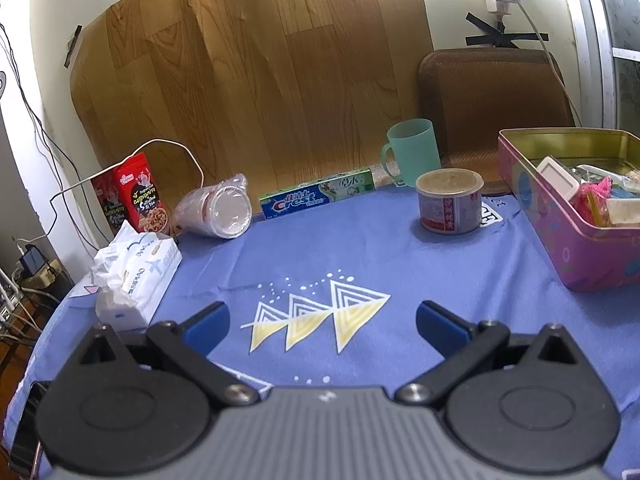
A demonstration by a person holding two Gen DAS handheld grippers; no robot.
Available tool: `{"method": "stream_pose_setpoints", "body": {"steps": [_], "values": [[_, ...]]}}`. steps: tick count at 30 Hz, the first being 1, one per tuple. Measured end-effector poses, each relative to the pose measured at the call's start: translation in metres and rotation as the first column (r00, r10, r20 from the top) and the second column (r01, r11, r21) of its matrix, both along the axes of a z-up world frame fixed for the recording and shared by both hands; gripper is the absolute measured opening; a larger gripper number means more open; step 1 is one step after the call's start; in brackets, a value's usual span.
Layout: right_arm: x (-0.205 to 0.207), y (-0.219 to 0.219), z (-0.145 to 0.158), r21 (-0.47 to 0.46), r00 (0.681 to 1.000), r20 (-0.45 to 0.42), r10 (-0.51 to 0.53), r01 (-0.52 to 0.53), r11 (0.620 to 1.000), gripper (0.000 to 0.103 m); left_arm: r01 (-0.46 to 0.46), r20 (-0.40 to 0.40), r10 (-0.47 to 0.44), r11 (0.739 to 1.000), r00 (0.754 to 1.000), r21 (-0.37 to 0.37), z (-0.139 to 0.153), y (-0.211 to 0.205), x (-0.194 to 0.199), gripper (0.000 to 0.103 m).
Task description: Organize soft objects
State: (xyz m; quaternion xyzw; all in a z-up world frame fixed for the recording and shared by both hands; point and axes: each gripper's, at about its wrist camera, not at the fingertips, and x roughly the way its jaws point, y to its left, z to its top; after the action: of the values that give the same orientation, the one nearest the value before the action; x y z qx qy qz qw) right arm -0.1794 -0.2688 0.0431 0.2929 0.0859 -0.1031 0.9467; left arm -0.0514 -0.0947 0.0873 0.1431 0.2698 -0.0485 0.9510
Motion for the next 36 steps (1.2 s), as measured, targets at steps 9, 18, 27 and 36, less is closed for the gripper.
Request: {"method": "stream_pose_setpoints", "body": {"steps": [9,18,27,36], "values": [[-0.001,0.001,0.0,0.001,1.0,0.005,-0.002,0.002,1.0,0.098,-0.003,0.023,0.002,1.0,1.0,0.012,0.003,-0.001,-0.004,0.103],[-0.002,0.002,0.001,0.004,1.0,0.01,-0.002,0.002,1.0,0.098,-0.007,0.066,0.005,1.0,0.998,0.029,0.012,0.0,-0.007,0.103],[-0.003,0.001,0.002,0.003,1.0,0.016,-0.002,0.002,1.0,0.098,-0.01,0.074,0.006,0.998,0.997,0.055,0.011,-0.006,-0.01,0.103],[-0.003,0.001,0.002,0.004,1.0,0.016,0.0,-0.001,1.0,0.098,-0.004,0.059,0.001,0.998,0.998,0.059,0.009,-0.007,-0.01,0.103]]}}
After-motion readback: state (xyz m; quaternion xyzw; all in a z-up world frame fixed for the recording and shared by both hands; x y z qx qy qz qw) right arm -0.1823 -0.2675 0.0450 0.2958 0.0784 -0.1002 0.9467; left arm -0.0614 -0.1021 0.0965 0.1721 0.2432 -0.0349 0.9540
